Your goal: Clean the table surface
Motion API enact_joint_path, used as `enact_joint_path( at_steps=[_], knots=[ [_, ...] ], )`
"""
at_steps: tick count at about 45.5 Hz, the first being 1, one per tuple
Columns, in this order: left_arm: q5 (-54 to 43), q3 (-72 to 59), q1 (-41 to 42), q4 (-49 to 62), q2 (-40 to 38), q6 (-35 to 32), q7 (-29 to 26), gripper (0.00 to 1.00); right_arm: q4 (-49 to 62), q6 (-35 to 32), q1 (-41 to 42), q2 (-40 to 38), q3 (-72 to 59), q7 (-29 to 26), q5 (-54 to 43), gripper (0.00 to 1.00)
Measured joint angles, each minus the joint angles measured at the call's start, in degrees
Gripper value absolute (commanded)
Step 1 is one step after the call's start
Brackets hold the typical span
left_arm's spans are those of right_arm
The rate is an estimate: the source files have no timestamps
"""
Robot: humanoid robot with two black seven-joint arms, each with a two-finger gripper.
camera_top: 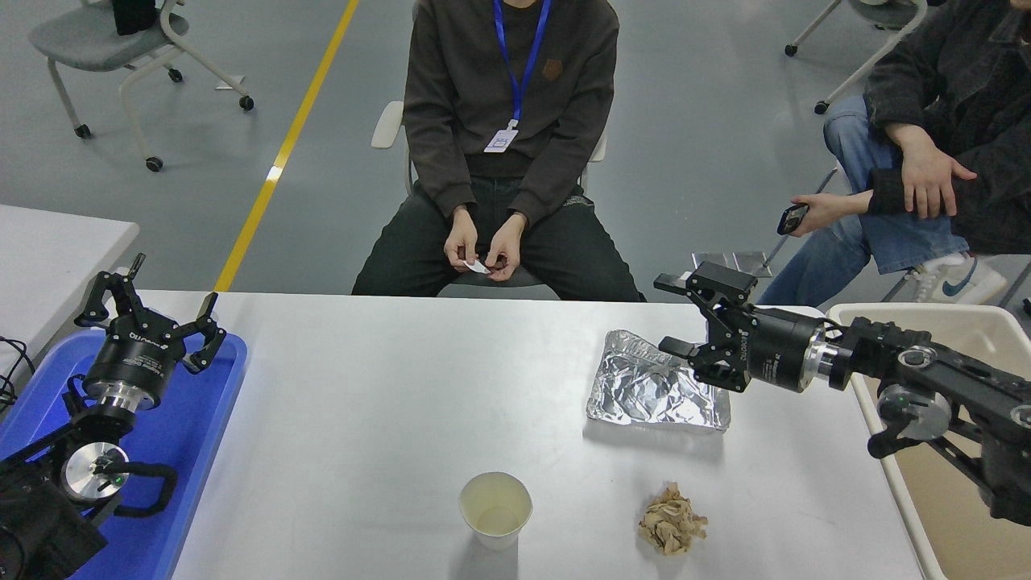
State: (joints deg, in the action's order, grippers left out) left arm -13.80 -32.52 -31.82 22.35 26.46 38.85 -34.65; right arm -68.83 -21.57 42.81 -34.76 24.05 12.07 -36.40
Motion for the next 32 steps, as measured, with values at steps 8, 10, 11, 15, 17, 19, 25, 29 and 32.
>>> enact_joint_path(
  at_steps=[8, 10, 11, 15, 17, 19, 25, 29, 32],
  knots=[
    [0.0, 0.0, 0.0, 0.0, 0.0, 0.0, 0.0, 1.00, -4.4, 1.2, 1.6, -1.1, -2.9, -0.5, -4.8, 0.99],
    [0.0, 0.0, 0.0, 0.0, 0.0, 0.0, 0.0, 1.00, -5.2, 1.3, 2.6, -1.4, -4.1, -0.7, -5.6, 0.99],
    [0.0, 0.0, 0.0, 0.0, 0.0, 0.0, 0.0, 1.00, -5.8, 1.4, 3.3, -1.6, -5.0, -0.8, -6.1, 0.99],
    [0.0, 0.0, 0.0, 0.0, 0.0, 0.0, 0.0, 1.00, -7.4, 1.4, 5.6, -2.1, -7.7, -1.1, -7.2, 0.99],
    [0.0, 0.0, 0.0, 0.0, 0.0, 0.0, 0.0, 1.00, -8.3, 1.4, 6.8, -2.3, -9.0, -1.1, -7.6, 0.99],
    [0.0, 0.0, 0.0, 0.0, 0.0, 0.0, 0.0, 1.00, -9.2, 1.4, 8.1, -2.4, -10.3, -1.2, -8.0, 0.99],
    [0.0, 0.0, 0.0, 0.0, 0.0, 0.0, 0.0, 1.00, -10.8, 1.2, 11.8, -2.6, -14.3, -1.4, -8.6, 0.99],
    [0.0, 0.0, 0.0, 0.0, 0.0, 0.0, 0.0, 1.00, -11.5, 1.2, 14.6, -2.3, -17.4, -1.5, -8.9, 0.99],
    [0.0, 0.0, 0.0, 0.0, 0.0, 0.0, 0.0, 1.00, -11.9, 1.2, 16.1, -2.0, -19.1, -1.5, -9.0, 0.99]
  ],
)
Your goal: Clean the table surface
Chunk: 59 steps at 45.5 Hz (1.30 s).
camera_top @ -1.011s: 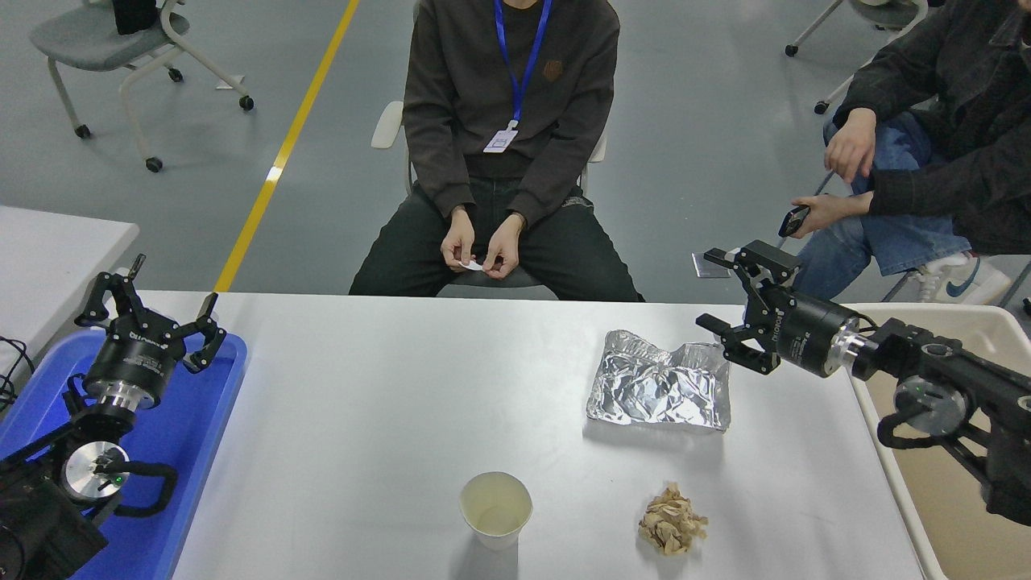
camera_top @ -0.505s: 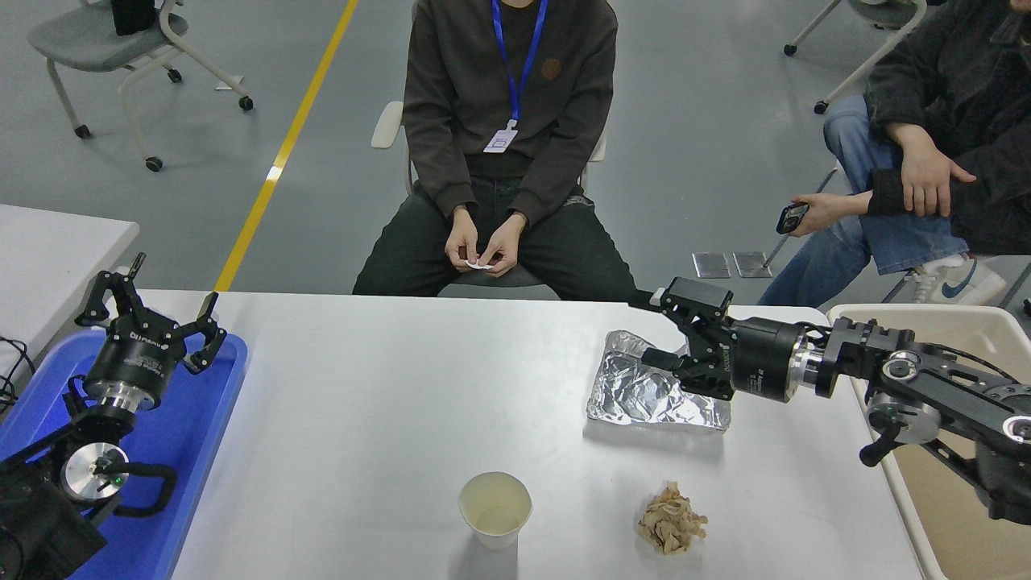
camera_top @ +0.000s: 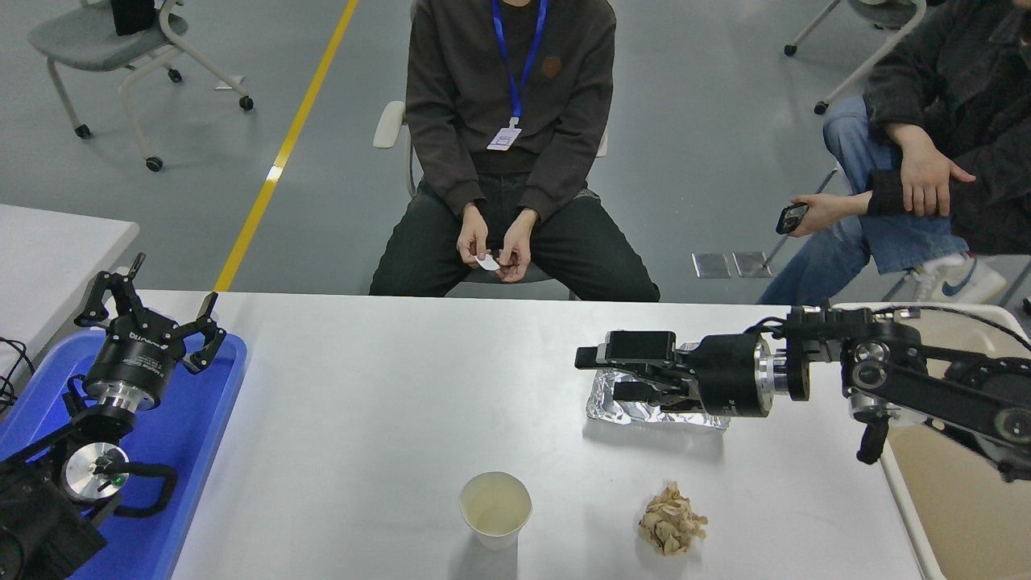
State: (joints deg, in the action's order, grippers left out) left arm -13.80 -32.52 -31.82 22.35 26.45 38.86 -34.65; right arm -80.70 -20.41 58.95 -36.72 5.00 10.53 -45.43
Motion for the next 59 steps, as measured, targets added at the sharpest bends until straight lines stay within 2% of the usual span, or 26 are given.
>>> enact_joint_path(
  at_steps=[10, 26, 39, 51, 59],
  knots=[
    [0.0, 0.0, 0.0, 0.0, 0.0, 0.0, 0.0, 1.00, -0.8, -0.1, 6.7, 2.2, -5.4, -2.7, -0.6, 0.99],
    [0.0, 0.0, 0.0, 0.0, 0.0, 0.0, 0.0, 1.00, -1.3, 0.1, 15.0, 5.9, -13.7, -11.6, -1.4, 0.99],
    [0.0, 0.0, 0.0, 0.0, 0.0, 0.0, 0.0, 1.00, -2.3, -1.0, 18.1, 10.1, -19.3, -19.2, 7.5, 0.99],
    [0.0, 0.0, 0.0, 0.0, 0.0, 0.0, 0.0, 1.00, 0.2, -1.2, 20.1, 18.5, -20.8, -27.5, 14.8, 0.99],
    [0.0, 0.0, 0.0, 0.0, 0.0, 0.0, 0.0, 1.00, 4.3, -0.9, 20.5, 24.4, -21.1, -30.1, 17.0, 0.98]
  ],
)
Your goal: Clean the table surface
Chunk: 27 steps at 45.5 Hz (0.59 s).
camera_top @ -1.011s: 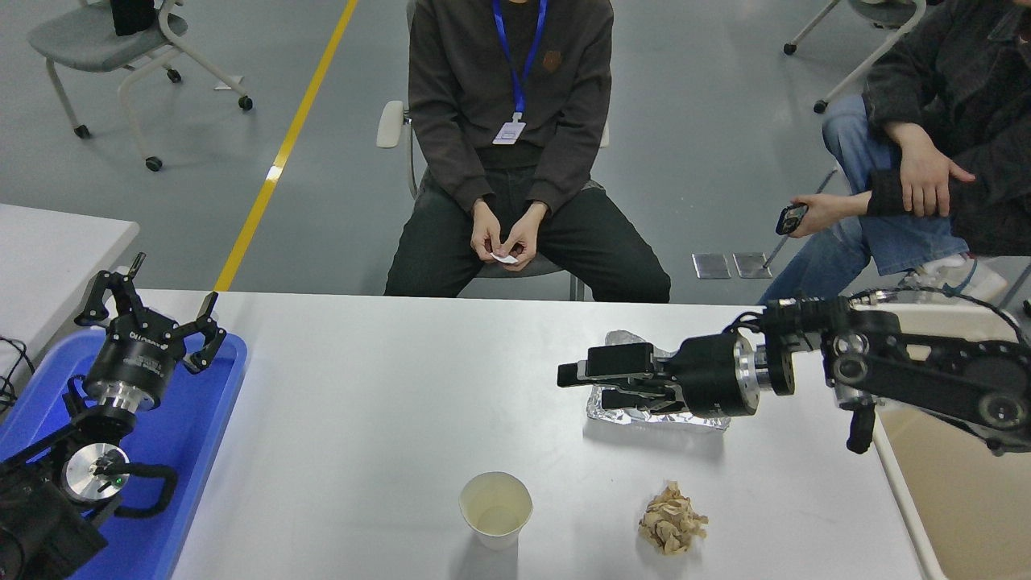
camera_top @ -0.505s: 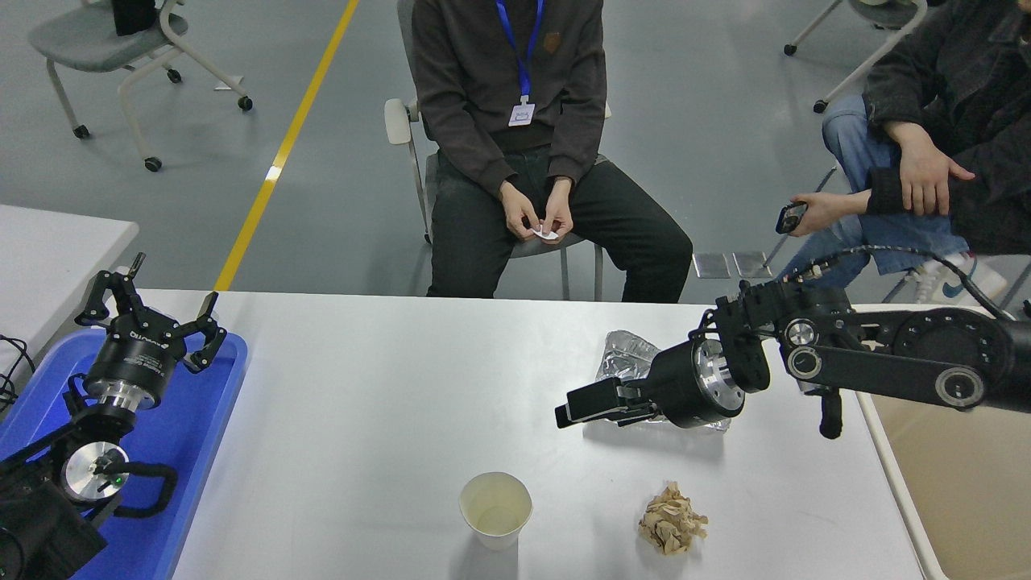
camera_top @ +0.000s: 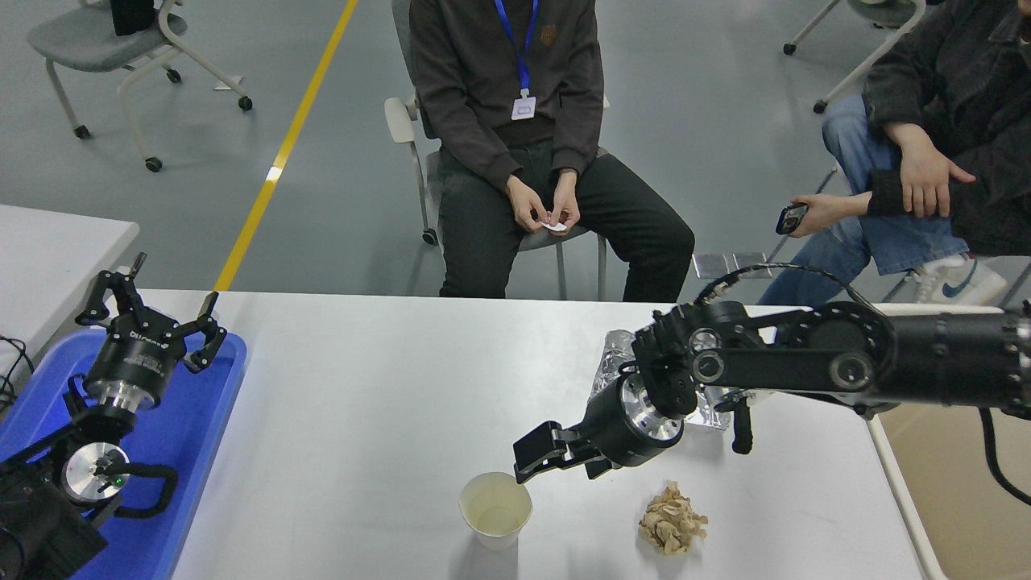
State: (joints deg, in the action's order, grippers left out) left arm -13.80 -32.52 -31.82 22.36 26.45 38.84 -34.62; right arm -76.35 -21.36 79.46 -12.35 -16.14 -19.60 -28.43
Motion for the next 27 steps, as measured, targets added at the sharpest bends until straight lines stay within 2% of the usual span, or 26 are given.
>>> enact_joint_path(
  at_steps=[16, 27],
  knots=[
    [0.0, 0.0, 0.0, 0.0, 0.0, 0.0, 0.0, 1.00, 6.5, 0.3, -1.0, 8.5, 0.1, -1.6, 1.3, 0.95],
    [0.0, 0.0, 0.0, 0.0, 0.0, 0.0, 0.0, 1.00, 9.6, 0.4, -3.2, 10.8, 0.2, -1.8, 1.0, 0.95]
  ],
)
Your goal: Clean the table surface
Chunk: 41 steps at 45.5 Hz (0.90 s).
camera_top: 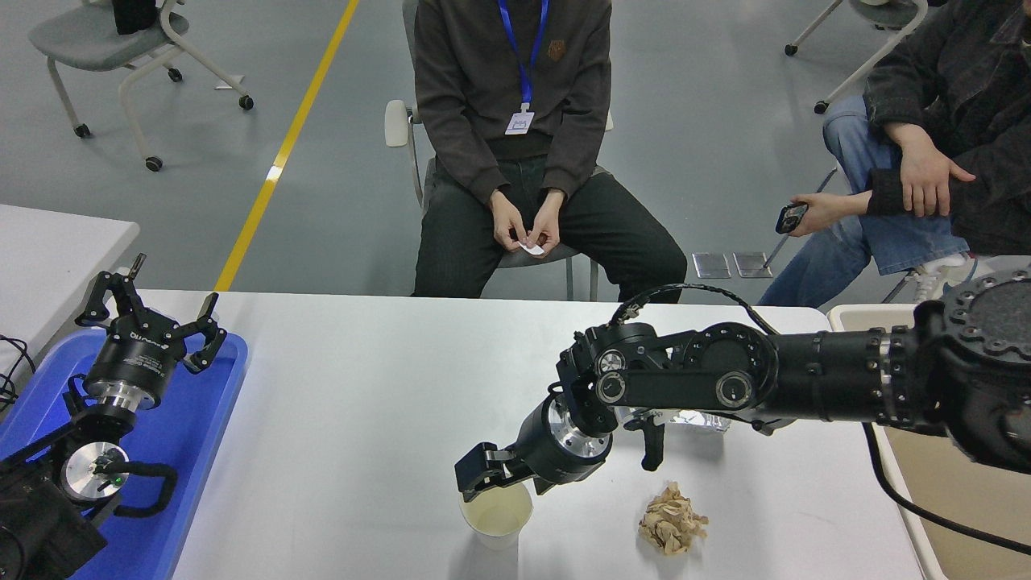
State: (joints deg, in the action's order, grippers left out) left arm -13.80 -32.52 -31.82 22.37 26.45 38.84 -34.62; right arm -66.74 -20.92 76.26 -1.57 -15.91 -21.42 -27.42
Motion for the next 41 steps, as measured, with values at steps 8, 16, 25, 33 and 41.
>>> enact_joint_path(
  at_steps=[8, 16, 25, 33, 41],
  knots=[
    [0.0, 0.0, 0.0, 0.0, 0.0, 0.0, 0.0, 1.00, 1.0, 0.9, -0.7, 0.1, -0.3, 0.0, -0.1, 0.93],
    [0.0, 0.0, 0.0, 0.0, 0.0, 0.0, 0.0, 1.00, 1.5, 1.6, -1.8, -0.1, -0.5, 0.0, -0.3, 0.89],
    [0.0, 0.0, 0.0, 0.0, 0.0, 0.0, 0.0, 1.00, 1.5, 2.0, -3.7, -0.2, -0.5, 0.1, -1.6, 0.87],
    [0.0, 0.0, 0.0, 0.0, 0.0, 0.0, 0.0, 1.00, 1.6, 2.2, -5.0, -0.1, -0.3, 0.2, -3.0, 0.78],
    [0.0, 0.0, 0.0, 0.0, 0.0, 0.0, 0.0, 1.00, 1.7, 2.3, -6.5, -0.1, 0.0, 0.3, -6.2, 0.74]
  ],
)
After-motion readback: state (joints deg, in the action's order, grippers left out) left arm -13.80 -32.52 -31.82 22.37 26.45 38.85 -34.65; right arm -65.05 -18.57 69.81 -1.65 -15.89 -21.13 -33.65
